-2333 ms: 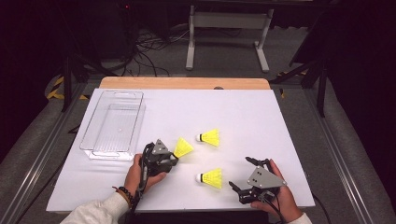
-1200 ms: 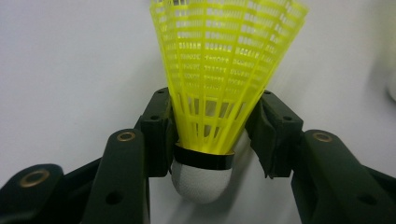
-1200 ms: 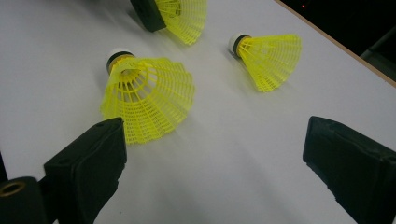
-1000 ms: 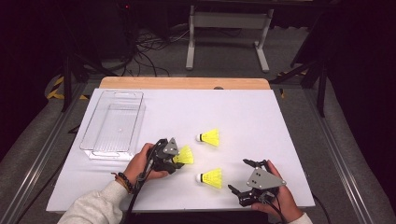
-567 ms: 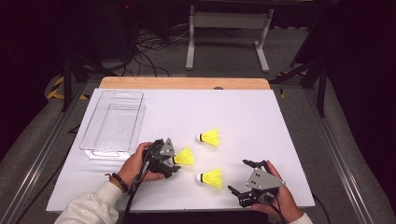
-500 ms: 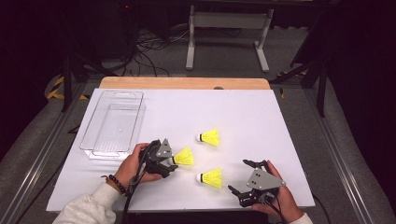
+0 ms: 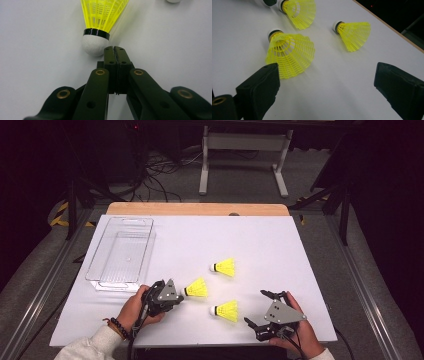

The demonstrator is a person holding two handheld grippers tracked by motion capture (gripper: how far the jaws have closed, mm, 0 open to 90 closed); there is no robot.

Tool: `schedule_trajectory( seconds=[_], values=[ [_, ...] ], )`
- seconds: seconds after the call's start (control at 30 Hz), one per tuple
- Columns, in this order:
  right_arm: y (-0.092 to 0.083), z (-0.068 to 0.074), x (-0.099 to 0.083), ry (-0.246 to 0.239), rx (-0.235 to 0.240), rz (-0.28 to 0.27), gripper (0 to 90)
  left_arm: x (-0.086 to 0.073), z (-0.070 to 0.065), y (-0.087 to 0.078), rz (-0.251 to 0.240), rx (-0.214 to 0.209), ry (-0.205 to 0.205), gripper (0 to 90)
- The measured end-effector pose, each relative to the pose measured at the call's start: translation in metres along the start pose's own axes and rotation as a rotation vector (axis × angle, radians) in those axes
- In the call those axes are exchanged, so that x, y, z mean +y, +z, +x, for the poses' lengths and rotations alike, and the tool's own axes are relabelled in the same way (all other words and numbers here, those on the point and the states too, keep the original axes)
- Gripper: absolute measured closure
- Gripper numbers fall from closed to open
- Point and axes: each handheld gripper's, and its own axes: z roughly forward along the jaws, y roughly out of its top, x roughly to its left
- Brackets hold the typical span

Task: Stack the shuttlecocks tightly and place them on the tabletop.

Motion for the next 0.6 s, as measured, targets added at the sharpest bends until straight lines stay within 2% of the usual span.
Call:
schedule_trajectory(
  seconds=[0.27, 0.5, 0.6],
  values=[
    [-0.0006, -0.0011, -0.0008, 0.004, -0.002, 0.001, 7.3, 0.0011, 0.0023, 0.0047, 0.001, -0.003, -0.008, 89.3],
    [-0.0001, -0.0004, -0.0008, 0.0, 0.001, 0.004, 7.3, 0.001, 0.0031, 0.0035, 0.007, 0.004, 0.002, 88.1],
    [0.0004, -0.0003, -0.001, 0.0, 0.004, 0.007, 7.3, 0.0008, 0.0032, 0.0037, 0.004, -0.011, -0.006, 88.3]
  ],
)
